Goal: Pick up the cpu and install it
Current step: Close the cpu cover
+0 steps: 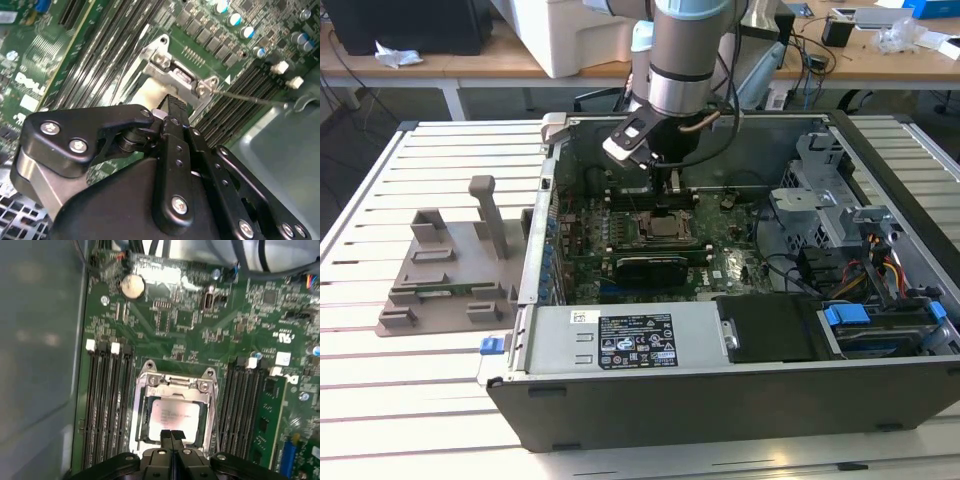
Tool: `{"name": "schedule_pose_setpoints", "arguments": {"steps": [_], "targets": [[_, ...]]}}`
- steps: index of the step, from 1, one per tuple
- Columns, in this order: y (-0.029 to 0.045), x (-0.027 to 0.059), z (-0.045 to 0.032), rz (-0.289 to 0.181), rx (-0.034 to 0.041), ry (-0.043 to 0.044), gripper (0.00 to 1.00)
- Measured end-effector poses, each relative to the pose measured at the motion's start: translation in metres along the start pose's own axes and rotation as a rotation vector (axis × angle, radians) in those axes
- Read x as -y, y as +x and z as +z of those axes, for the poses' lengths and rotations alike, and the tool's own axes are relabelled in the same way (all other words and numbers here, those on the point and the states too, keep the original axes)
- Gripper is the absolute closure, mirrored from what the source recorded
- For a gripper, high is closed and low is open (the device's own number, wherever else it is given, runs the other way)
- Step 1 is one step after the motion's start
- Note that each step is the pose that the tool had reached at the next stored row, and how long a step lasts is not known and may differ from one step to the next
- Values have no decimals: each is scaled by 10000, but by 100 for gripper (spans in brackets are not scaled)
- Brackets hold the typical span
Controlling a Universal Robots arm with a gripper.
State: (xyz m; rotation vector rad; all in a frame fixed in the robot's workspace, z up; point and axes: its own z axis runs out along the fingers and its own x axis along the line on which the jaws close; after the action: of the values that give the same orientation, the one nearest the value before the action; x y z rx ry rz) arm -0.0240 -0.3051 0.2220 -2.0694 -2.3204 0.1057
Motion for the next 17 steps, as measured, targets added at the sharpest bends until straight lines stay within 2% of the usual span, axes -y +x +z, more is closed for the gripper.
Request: {"name": "schedule_pose_setpoints", "arguments": {"steps": [6, 14, 16, 17], "targets": [[22, 157, 129, 0, -3, -1, 89], [24, 168, 187, 0, -17, -1, 89], [25, 168, 183, -1, -23, -5, 89], [23, 167, 145, -3, -24, -3, 89]]}}
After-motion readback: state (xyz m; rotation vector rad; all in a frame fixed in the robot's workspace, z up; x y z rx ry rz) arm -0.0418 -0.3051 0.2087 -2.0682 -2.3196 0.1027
